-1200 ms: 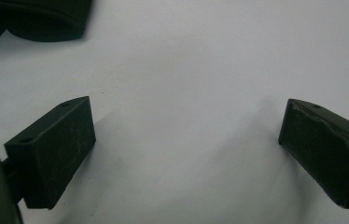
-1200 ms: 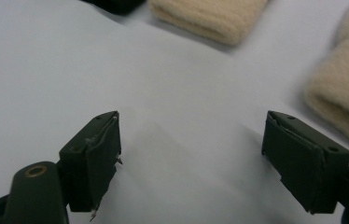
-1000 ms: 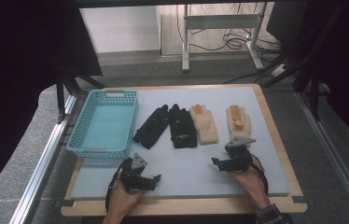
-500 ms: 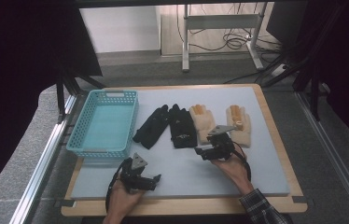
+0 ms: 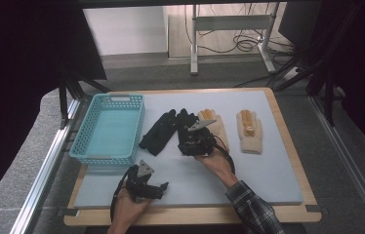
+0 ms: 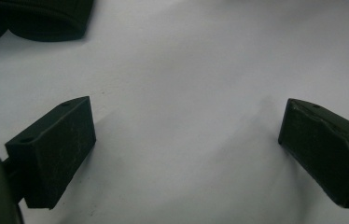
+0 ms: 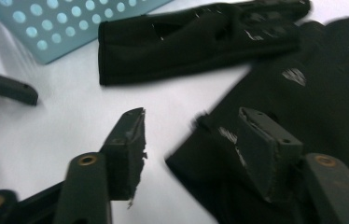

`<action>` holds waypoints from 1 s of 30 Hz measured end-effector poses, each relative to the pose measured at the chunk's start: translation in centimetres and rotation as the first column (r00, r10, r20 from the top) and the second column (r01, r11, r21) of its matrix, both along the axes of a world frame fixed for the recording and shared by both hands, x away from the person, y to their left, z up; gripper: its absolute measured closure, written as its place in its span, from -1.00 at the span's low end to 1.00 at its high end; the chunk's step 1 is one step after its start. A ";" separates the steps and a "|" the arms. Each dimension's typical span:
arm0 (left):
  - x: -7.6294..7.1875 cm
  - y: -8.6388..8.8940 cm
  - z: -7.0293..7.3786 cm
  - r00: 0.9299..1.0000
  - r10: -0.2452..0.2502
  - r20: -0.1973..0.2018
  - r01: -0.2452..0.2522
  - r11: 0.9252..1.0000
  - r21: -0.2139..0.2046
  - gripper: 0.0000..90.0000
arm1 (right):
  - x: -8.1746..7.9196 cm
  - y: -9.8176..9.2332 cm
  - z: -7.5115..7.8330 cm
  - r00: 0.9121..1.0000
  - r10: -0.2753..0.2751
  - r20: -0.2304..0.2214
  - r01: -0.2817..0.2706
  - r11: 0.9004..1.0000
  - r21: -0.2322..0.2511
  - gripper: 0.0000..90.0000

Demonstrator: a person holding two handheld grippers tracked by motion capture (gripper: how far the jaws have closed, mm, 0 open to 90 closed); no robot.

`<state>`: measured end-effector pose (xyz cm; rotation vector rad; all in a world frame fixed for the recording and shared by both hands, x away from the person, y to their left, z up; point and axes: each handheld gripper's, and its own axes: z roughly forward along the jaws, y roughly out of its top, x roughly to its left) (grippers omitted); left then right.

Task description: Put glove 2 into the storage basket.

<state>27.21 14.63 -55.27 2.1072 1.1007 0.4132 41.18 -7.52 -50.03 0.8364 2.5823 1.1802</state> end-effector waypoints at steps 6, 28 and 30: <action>0.0 0.0 0.0 1.000 0.000 0.000 0.000 1.000 0.000 -0.91 | 1.7 2.8 -0.7 1.000 0.001 -0.010 -0.001 1.000 0.004 0.11; 0.0 0.0 0.0 1.000 0.000 -0.001 0.000 1.000 0.000 -0.91 | 5.3 9.0 -3.4 0.994 -0.101 0.044 0.105 0.988 -0.110 0.01; 0.0 0.0 0.0 1.000 0.000 -0.001 0.000 1.000 0.000 -0.91 | 5.2 9.2 -3.3 0.992 -0.114 0.045 0.118 0.986 -0.118 0.20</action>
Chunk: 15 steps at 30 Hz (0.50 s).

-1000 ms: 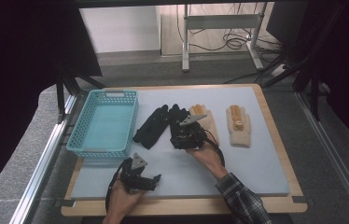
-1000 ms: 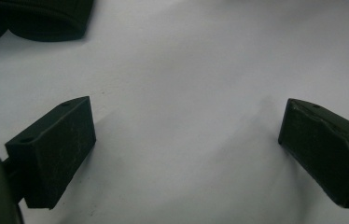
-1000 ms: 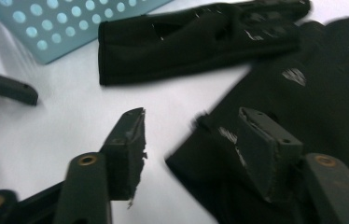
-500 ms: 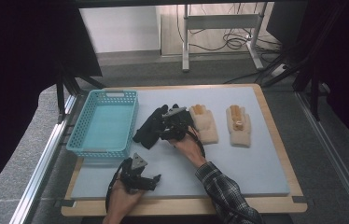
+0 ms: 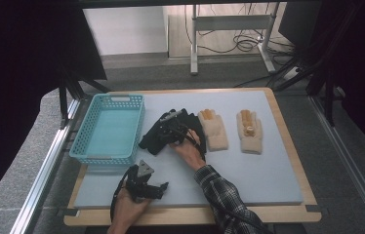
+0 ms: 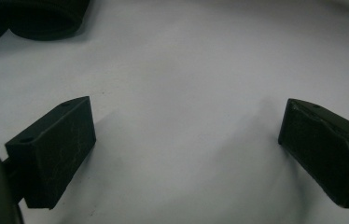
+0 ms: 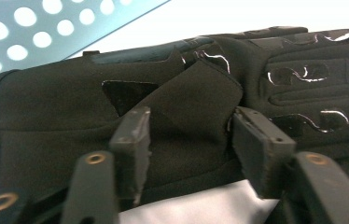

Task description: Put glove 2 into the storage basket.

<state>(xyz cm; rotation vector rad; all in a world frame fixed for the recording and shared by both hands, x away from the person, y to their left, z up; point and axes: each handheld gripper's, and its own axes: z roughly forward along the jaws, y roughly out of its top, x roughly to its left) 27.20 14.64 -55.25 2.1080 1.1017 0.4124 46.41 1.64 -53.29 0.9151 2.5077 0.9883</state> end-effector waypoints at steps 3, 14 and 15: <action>0.0 0.0 0.0 1.000 0.001 0.000 -0.001 1.000 -0.001 -0.91 | -0.1 -0.1 0.1 1.000 -0.005 0.011 0.005 1.000 -0.015 0.45; 0.0 0.0 0.0 1.000 0.001 0.001 -0.001 1.000 -0.001 -0.91 | 0.0 -1.2 1.2 0.999 0.033 0.003 -0.033 0.999 -0.011 0.93; 0.0 0.0 0.0 1.000 0.001 0.001 -0.001 1.000 -0.001 -0.91 | 0.0 -1.2 1.5 0.999 0.036 0.002 -0.036 0.999 -0.004 0.93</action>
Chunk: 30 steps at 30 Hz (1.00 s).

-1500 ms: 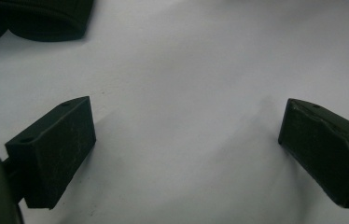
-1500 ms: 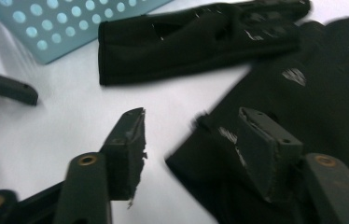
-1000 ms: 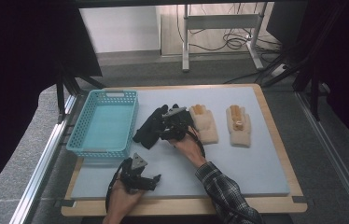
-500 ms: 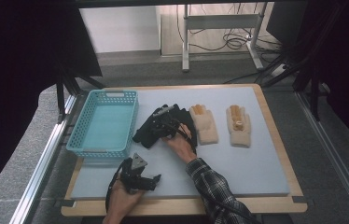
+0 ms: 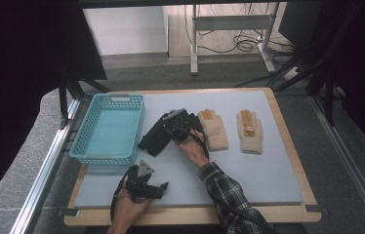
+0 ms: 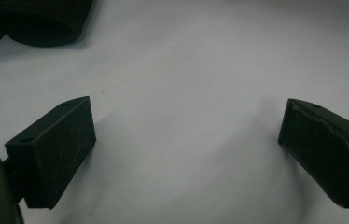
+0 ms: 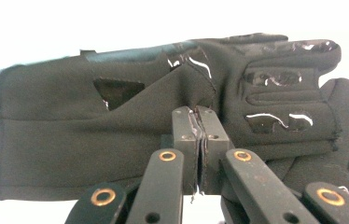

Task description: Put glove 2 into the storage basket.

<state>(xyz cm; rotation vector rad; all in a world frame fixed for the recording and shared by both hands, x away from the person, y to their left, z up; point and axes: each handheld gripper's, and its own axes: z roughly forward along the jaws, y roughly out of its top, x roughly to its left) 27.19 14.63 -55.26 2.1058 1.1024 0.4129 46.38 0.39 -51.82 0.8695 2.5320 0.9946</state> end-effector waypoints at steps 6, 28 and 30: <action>0.0 0.0 0.0 1.000 0.000 0.000 0.000 1.000 0.000 -0.91 | -0.5 -0.4 1.4 1.000 0.013 0.017 -0.013 1.000 0.024 0.93; 0.0 0.0 0.0 1.000 0.002 0.002 -0.002 1.000 0.002 -0.91 | -4.9 -4.9 8.8 0.988 0.093 0.127 -0.102 0.992 0.071 0.93; 0.0 0.0 0.0 1.000 0.001 0.001 -0.001 1.000 0.002 -0.91 | -5.7 -5.5 9.3 0.985 0.105 0.134 -0.115 0.991 0.067 0.93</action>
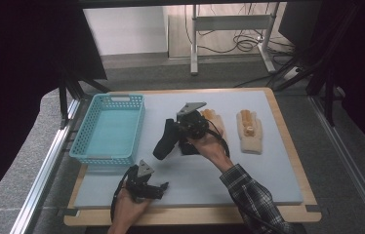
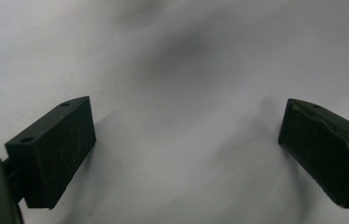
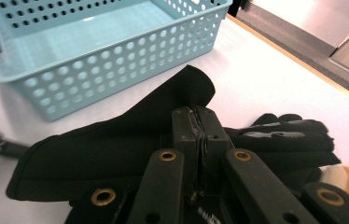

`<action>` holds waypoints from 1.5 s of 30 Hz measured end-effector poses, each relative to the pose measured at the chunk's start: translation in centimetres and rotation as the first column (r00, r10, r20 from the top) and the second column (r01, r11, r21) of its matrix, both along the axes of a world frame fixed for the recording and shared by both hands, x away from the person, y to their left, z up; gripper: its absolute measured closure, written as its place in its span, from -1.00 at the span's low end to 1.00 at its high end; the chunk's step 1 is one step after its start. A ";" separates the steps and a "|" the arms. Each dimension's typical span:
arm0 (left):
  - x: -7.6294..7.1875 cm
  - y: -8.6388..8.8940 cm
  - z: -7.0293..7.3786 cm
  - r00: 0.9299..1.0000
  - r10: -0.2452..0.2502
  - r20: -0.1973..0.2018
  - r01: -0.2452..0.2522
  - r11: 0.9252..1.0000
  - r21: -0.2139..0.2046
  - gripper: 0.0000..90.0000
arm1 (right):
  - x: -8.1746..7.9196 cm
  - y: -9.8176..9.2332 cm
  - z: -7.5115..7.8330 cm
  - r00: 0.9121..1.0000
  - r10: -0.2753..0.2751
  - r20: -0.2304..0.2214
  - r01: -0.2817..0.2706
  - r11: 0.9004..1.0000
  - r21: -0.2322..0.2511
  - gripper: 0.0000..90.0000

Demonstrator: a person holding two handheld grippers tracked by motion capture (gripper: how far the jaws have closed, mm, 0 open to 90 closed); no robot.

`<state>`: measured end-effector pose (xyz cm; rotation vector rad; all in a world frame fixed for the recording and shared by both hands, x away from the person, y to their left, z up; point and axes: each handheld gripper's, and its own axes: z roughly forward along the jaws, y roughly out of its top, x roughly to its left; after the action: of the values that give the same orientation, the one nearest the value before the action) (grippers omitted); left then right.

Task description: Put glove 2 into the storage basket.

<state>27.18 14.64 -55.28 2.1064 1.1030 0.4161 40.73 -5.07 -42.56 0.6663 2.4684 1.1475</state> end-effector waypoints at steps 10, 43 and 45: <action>0.0 -0.1 0.0 1.000 0.005 0.001 -0.005 1.000 -0.006 -0.91 | -4.8 -5.0 1.1 0.997 0.080 -0.017 -0.079 0.996 0.033 0.93; 0.0 -0.1 0.0 1.000 0.007 -0.001 -0.007 1.000 -0.005 -0.91 | -2.7 -13.6 -9.3 0.956 -0.244 -0.165 0.242 0.970 -0.035 0.53; 0.0 -0.1 0.0 1.000 0.007 -0.001 -0.007 1.000 -0.005 -0.91 | -2.6 -13.6 -9.5 0.953 -0.264 -0.148 0.258 0.964 -0.056 0.64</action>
<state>27.20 14.57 -55.28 2.0996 1.1109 0.4151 38.14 -18.71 -52.06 1.0716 2.4245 0.9809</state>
